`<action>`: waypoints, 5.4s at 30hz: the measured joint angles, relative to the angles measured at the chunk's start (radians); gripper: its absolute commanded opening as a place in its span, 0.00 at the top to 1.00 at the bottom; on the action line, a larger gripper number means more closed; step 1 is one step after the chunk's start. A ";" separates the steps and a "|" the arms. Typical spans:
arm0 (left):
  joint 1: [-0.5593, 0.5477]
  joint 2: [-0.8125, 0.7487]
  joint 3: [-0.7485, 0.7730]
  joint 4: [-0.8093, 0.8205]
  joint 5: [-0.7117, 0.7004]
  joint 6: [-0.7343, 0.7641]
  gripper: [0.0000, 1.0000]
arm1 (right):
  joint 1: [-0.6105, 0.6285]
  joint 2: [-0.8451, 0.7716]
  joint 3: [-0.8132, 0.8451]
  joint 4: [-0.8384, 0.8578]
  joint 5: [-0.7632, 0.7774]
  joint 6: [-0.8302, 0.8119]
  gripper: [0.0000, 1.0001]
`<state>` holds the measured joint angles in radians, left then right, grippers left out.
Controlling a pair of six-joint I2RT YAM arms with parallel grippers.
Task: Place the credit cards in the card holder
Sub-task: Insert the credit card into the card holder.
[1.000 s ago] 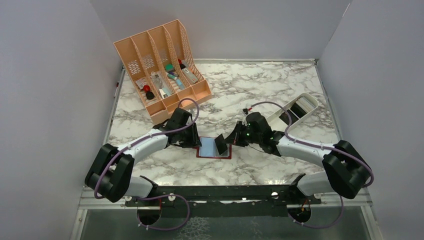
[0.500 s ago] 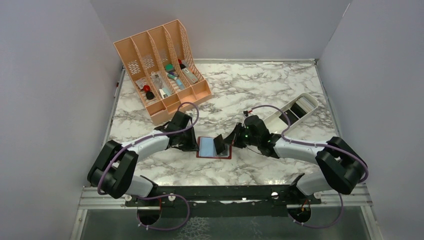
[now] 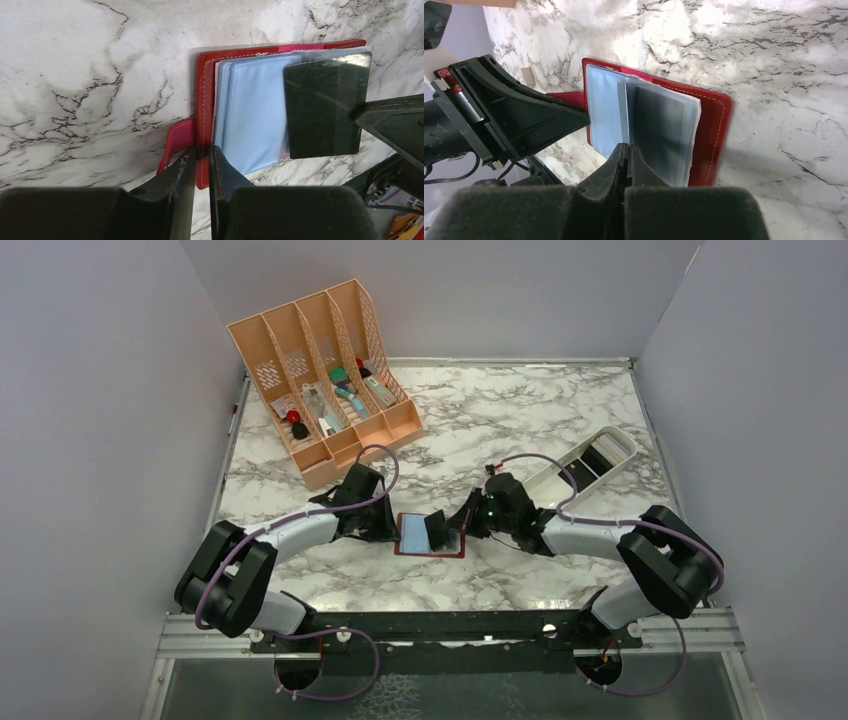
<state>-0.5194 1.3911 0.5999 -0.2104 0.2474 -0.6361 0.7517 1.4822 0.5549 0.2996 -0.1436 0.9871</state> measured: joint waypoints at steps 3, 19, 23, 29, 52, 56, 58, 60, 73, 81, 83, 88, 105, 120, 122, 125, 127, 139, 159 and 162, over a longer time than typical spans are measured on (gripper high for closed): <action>0.000 0.000 -0.001 0.003 0.002 0.000 0.82 | 0.000 0.000 -0.013 0.010 0.001 0.007 0.99; -0.013 -0.006 -0.012 0.022 0.003 -0.012 0.81 | 0.000 -0.018 -0.042 0.018 0.029 0.011 0.99; -0.013 -0.010 -0.018 0.030 0.003 -0.016 0.81 | 0.000 -0.017 -0.051 0.021 0.031 0.011 0.99; -0.014 -0.013 -0.020 0.031 0.003 -0.018 0.82 | 0.000 -0.018 -0.057 0.022 0.030 0.011 0.99; -0.019 -0.014 -0.021 0.031 0.003 -0.018 0.81 | 0.000 -0.031 -0.090 0.029 0.030 0.011 0.99; -0.019 -0.015 -0.023 0.031 0.003 -0.019 0.82 | 0.000 -0.034 -0.097 0.029 0.030 0.011 0.99; -0.019 -0.015 -0.023 0.031 0.003 -0.019 0.81 | 0.000 -0.037 -0.099 0.029 0.030 0.010 0.99; -0.019 -0.015 -0.023 0.032 0.003 -0.018 0.82 | 0.000 -0.037 -0.099 0.029 0.030 0.010 0.99; -0.019 -0.016 -0.025 0.036 0.007 -0.019 0.82 | 0.000 0.060 -0.079 0.122 -0.012 0.007 0.99; -0.020 -0.016 -0.027 0.038 0.010 -0.019 0.81 | 0.000 0.074 -0.078 0.172 -0.010 0.013 0.99; -0.020 -0.017 -0.028 0.040 0.011 -0.019 0.82 | 0.000 0.084 -0.078 0.188 -0.005 0.019 0.99; -0.024 -0.025 -0.040 0.052 0.020 -0.027 0.81 | 0.000 0.122 -0.079 0.245 -0.002 0.043 0.99; -0.032 -0.034 -0.058 0.065 0.057 -0.051 0.75 | 0.054 0.211 -0.071 0.364 -0.006 0.099 0.99; -0.032 -0.107 -0.018 0.000 0.048 -0.052 0.54 | 0.067 0.227 -0.060 0.365 -0.055 0.087 0.73; -0.032 -0.107 -0.018 0.004 0.048 -0.052 0.54 | 0.074 0.226 -0.038 0.336 -0.059 0.068 0.71; -0.031 -0.094 -0.018 0.017 0.049 -0.053 0.54 | 0.081 0.216 -0.015 0.289 -0.060 0.038 0.64; -0.030 -0.080 -0.018 0.026 0.049 -0.053 0.54 | 0.082 0.195 -0.013 0.254 -0.060 0.021 0.63; -0.026 -0.069 -0.018 0.076 0.053 -0.064 0.60 | 0.085 0.146 0.010 0.112 -0.057 -0.047 0.72; -0.026 -0.032 -0.018 0.120 0.079 -0.067 0.65 | 0.108 0.115 0.070 -0.013 -0.010 -0.109 0.71; -0.026 -0.032 -0.018 0.121 0.082 -0.067 0.63 | 0.113 0.139 0.080 -0.009 -0.011 -0.109 0.74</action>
<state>-0.5449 1.3590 0.5823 -0.0898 0.3298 -0.7029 0.8650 1.6215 0.6350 0.2909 -0.1551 0.8776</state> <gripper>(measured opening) 0.345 0.285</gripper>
